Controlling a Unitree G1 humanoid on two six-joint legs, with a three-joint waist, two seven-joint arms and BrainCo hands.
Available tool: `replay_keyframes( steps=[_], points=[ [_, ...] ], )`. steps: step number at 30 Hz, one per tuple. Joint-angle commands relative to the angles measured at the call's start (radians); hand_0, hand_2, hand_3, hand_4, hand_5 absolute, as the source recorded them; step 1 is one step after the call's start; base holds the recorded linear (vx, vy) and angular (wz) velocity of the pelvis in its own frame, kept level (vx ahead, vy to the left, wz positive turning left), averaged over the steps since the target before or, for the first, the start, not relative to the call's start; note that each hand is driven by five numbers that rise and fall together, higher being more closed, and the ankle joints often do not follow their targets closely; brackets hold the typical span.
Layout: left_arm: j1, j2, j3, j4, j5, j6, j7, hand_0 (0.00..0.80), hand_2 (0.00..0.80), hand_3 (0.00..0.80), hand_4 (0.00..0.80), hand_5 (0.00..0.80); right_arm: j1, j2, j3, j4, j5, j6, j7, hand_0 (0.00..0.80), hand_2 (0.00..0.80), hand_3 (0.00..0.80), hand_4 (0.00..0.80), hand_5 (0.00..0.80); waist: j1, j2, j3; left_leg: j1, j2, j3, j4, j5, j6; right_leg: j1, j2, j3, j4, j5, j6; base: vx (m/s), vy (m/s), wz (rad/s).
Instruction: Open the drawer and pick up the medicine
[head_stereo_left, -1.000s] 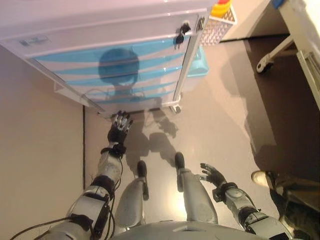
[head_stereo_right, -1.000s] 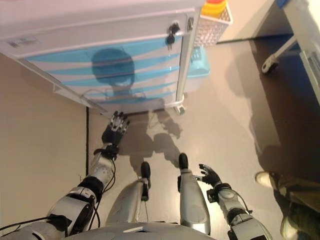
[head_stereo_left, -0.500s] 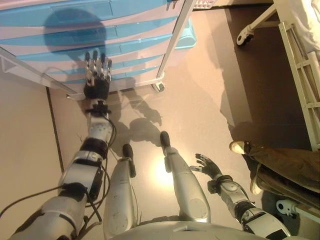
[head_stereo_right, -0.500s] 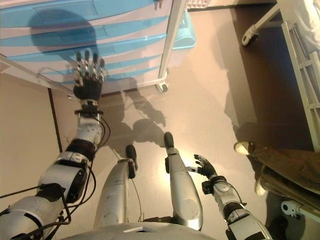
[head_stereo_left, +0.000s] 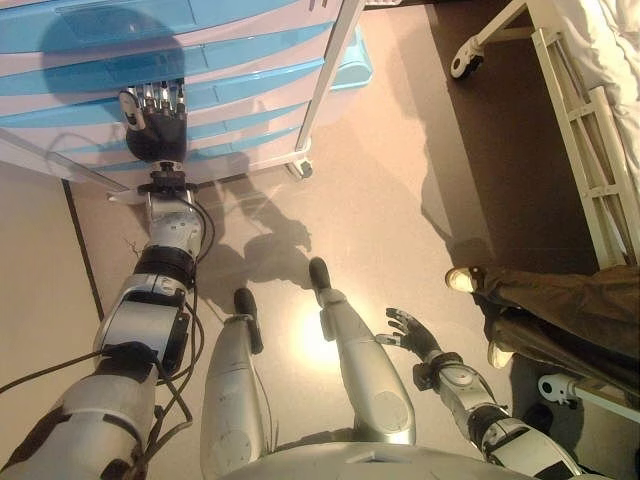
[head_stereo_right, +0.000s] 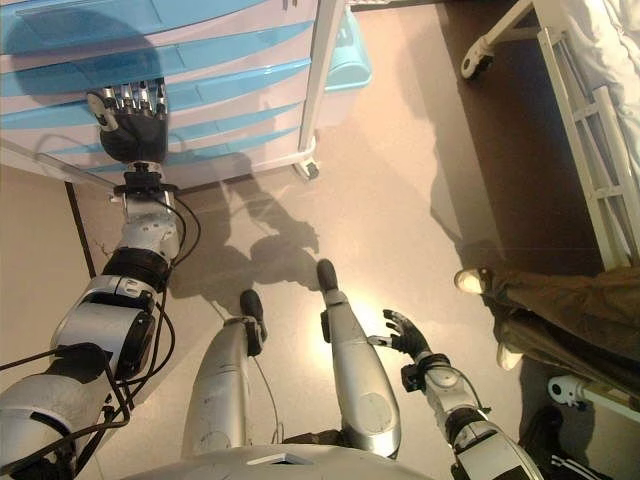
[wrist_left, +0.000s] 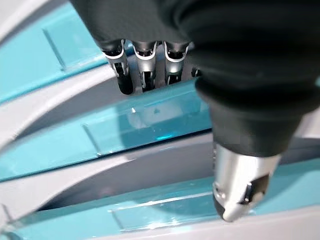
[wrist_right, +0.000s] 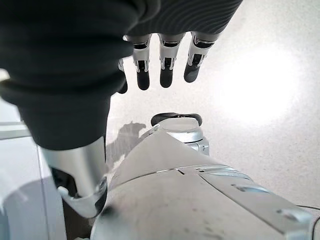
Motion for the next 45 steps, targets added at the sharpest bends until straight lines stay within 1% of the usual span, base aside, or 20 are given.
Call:
replay_keyframes(
  steps=[1,5,7,16,25,30,35,38,42,45],
  points=[
    [-0.173,0.103,0.021,-0.013,0.019,-0.026,-0.05,0.0,0.0,0.0,0.0,0.0,0.074,-0.009,0.042,-0.018,0.029,-0.031,0.01,0.0,0.0,0.0,0.0,0.0,0.005,0.002,-0.049,-0.015,-0.052,0.032,0.005,-0.038,0.054,0.044,0.009,-0.001,-0.05,0.032,-0.064,0.031,-0.056,0.0],
    [-0.142,0.095,0.011,-0.003,0.076,-0.022,0.032,0.0,0.0,0.0,0.0,0.0,0.075,0.003,0.049,-0.027,0.032,-0.029,0.005,0.0,0.0,0.0,0.0,0.0,0.017,0.0,-0.045,-0.006,-0.059,0.03,0.003,-0.038,0.058,0.066,0.007,-0.003,-0.06,0.033,-0.061,0.032,-0.048,0.02],
    [-0.112,0.091,0.012,0.015,0.12,-0.016,0.096,0.0,0.0,0.0,0.0,0.0,0.075,0.012,0.054,-0.038,0.039,-0.022,-0.002,0.0,0.0,0.0,0.0,0.0,0.025,-0.004,-0.04,-0.003,-0.063,0.028,0.002,-0.038,0.062,0.075,0.006,-0.006,-0.064,0.034,-0.059,0.018,-0.064,0.02],
    [0.001,0.065,0.016,0.083,0.237,0.062,0.203,0.0,0.0,0.0,0.0,0.0,0.077,0.042,0.048,-0.066,0.05,0.004,-0.018,0.0,0.0,0.0,0.0,0.0,0.052,-0.02,-0.02,0.003,-0.073,0.02,0.011,-0.035,0.07,0.114,0.007,-0.019,-0.081,0.04,-0.05,0.016,-0.057,0.03],
    [0.071,0.035,0.055,0.153,0.275,0.106,0.24,0.0,0.0,0.0,0.0,0.0,0.098,0.073,0.039,-0.058,0.046,0.0,-0.01,0.0,0.0,0.0,0.0,0.0,0.067,-0.035,-0.013,0.013,-0.076,0.012,0.044,-0.044,0.075,0.165,0.014,-0.024,-0.097,0.042,-0.045,0.044,-0.046,0.02],
    [0.114,0.022,0.077,0.167,0.294,0.115,0.221,0.0,0.0,0.0,0.0,0.0,0.132,0.088,0.04,-0.06,0.033,0.001,-0.011,0.0,0.0,0.0,0.0,0.0,0.072,-0.043,-0.019,0.027,-0.078,0.009,0.068,-0.052,0.08,0.2,0.016,-0.024,-0.102,0.042,-0.04,0.08,-0.038,-0.02],
    [0.162,0.016,0.096,0.146,0.309,0.132,0.217,0.0,0.0,0.0,0.0,0.0,0.176,0.097,0.039,-0.06,0.015,0.003,-0.009,0.0,0.0,0.0,0.0,0.0,0.079,-0.047,-0.025,0.049,-0.082,0.004,0.089,-0.064,0.085,0.24,0.014,-0.025,-0.104,0.041,-0.031,0.118,-0.033,0.01],
    [0.216,-0.001,0.111,0.125,0.32,0.152,0.222,0.0,0.0,0.0,0.0,0.0,0.219,0.106,0.035,-0.05,-0.009,0.003,-0.011,0.0,0.0,0.0,0.0,0.0,0.087,-0.044,-0.034,0.075,-0.09,-0.001,0.103,-0.072,0.088,0.279,0.01,-0.026,-0.104,0.041,-0.024,0.185,-0.023,0.03],
    [0.308,-0.041,0.123,0.095,0.355,0.159,0.23,0.0,0.0,0.0,0.0,0.0,0.276,0.123,0.033,-0.048,-0.037,0.006,-0.023,0.0,0.0,0.0,0.0,0.0,0.099,-0.041,-0.046,0.124,-0.105,-0.011,0.103,-0.08,0.093,0.326,0.006,-0.026,-0.102,0.043,-0.013,0.221,-0.017,0.04],
    [0.381,-0.074,0.13,0.074,0.38,0.154,0.215,0.0,0.0,0.0,0.0,0.0,0.316,0.133,0.028,-0.048,-0.052,0.013,-0.033,0.0,0.0,0.0,0.0,0.0,0.106,-0.038,-0.058,0.166,-0.115,-0.015,0.092,-0.083,0.096,0.357,0.002,-0.026,-0.1,0.045,-0.006,0.217,0.0,0.08]
  ],
)
